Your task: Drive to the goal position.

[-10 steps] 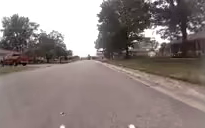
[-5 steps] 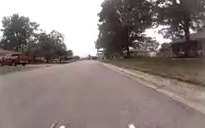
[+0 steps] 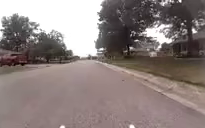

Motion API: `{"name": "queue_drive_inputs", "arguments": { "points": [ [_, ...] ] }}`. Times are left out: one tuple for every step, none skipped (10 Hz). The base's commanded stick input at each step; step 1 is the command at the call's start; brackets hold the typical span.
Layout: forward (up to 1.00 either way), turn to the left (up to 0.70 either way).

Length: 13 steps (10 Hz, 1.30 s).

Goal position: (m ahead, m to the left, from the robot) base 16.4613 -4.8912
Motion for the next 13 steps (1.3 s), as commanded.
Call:
{"name": "queue_drive_inputs", "arguments": {
  "points": [
    [0.5, 0.0],
    [0.5, 0.0],
    [0.5, 0.0],
    [0.5, 0.0],
    [0.5, 0.0],
    [0.5, 0.0],
    [0.5, 0.0],
    [0.5, 0.0],
    [0.5, 0.0],
    [0.5, 0.0],
    [0.5, 0.0],
    [0.5, 0.0],
    [0.5, 0.0]
  ]
}}
